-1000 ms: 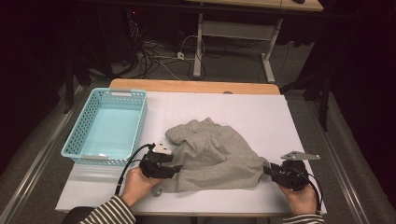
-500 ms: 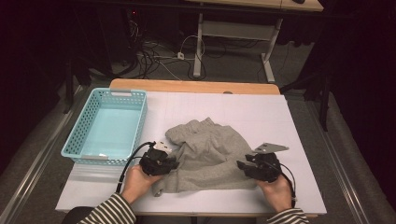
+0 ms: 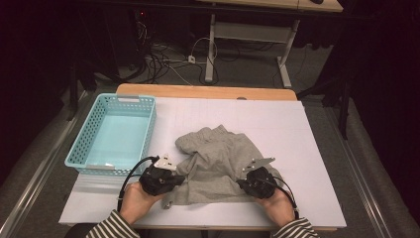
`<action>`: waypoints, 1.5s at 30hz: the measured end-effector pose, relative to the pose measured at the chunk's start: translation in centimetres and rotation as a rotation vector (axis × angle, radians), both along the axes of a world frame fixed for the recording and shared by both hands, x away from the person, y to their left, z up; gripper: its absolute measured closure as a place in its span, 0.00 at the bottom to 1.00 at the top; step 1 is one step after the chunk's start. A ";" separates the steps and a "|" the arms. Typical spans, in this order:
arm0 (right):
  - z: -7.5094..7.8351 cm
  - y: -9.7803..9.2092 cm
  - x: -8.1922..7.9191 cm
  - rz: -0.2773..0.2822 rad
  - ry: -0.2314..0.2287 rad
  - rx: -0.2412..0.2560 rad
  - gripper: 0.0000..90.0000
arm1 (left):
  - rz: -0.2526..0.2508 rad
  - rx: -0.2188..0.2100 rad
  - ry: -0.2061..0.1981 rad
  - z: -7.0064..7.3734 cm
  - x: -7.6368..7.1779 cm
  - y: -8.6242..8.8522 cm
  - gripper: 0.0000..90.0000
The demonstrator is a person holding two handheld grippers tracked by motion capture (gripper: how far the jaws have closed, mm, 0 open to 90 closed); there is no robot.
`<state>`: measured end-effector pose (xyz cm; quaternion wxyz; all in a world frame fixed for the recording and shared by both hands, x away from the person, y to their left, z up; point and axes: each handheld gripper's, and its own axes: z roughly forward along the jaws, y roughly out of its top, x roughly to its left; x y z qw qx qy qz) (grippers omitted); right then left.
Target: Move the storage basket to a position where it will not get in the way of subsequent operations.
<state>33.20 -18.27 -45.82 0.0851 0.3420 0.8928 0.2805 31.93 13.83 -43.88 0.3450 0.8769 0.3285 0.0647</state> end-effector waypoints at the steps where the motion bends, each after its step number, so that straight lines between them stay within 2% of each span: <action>1: 0.0 0.2 0.0 0.017 0.014 0.005 1.00 | 0.016 0.005 -0.011 -0.1 0.2 0.2 0.85; 3: 0.1 0.4 -0.1 0.035 0.006 -0.003 0.96 | 0.056 0.006 -0.019 -0.5 0.6 0.5 0.72; 4: 0.2 0.4 0.0 0.031 -0.003 -0.003 0.90 | 0.067 0.000 -0.014 -0.8 0.9 0.6 0.68; 7: 1.0 -0.2 0.9 -0.012 -0.018 0.028 0.78 | 0.082 -0.017 0.015 -1.6 1.9 0.6 0.59; 8: 1.3 -0.6 1.3 -0.033 -0.022 0.039 0.76 | 0.085 -0.011 0.017 -1.9 2.2 0.5 0.58; 12: 2.6 -1.7 3.5 -0.116 -0.063 0.049 0.70 | 0.098 -0.018 0.027 -2.3 2.9 0.2 0.53; 16: 3.9 -2.2 6.5 -0.178 -0.091 0.072 0.66 | 0.104 -0.022 0.026 -2.3 2.9 0.3 0.52; 21: 4.6 -2.3 10.2 -0.245 -0.095 0.106 0.62 | 0.103 -0.023 0.031 -2.3 3.0 0.3 0.51; 24: 4.3 -1.9 12.1 -0.270 -0.085 0.085 0.61 | 0.102 -0.026 0.035 -2.4 3.1 0.4 0.51; 27: 3.7 -1.2 13.6 -0.281 -0.073 0.075 0.59 | 0.105 -0.050 0.058 -2.4 3.2 0.5 0.49; 30: 3.4 -0.5 14.8 -0.296 -0.043 0.091 0.58 | 0.103 -0.048 0.057 -2.4 3.2 0.5 0.49; 33: 3.3 0.3 15.7 -0.298 -0.027 0.076 0.56 | 0.103 -0.046 0.054 -2.4 3.2 0.4 0.48; 36: 2.8 1.0 16.5 -0.299 -0.008 0.053 0.54 | 0.098 -0.037 0.051 -2.4 3.1 0.3 0.48; 42: 0.9 2.0 17.2 -0.274 0.080 -0.006 0.50 | 0.096 -0.041 0.056 -2.5 3.2 0.3 0.48; 43: 0.6 2.2 17.2 -0.263 0.084 -0.017 0.49 | 0.094 -0.040 0.058 -2.5 3.2 0.3 0.48; 45: 0.6 2.5 16.9 -0.256 0.064 -0.034 0.50 | 0.094 -0.041 0.061 -2.6 3.2 0.3 0.46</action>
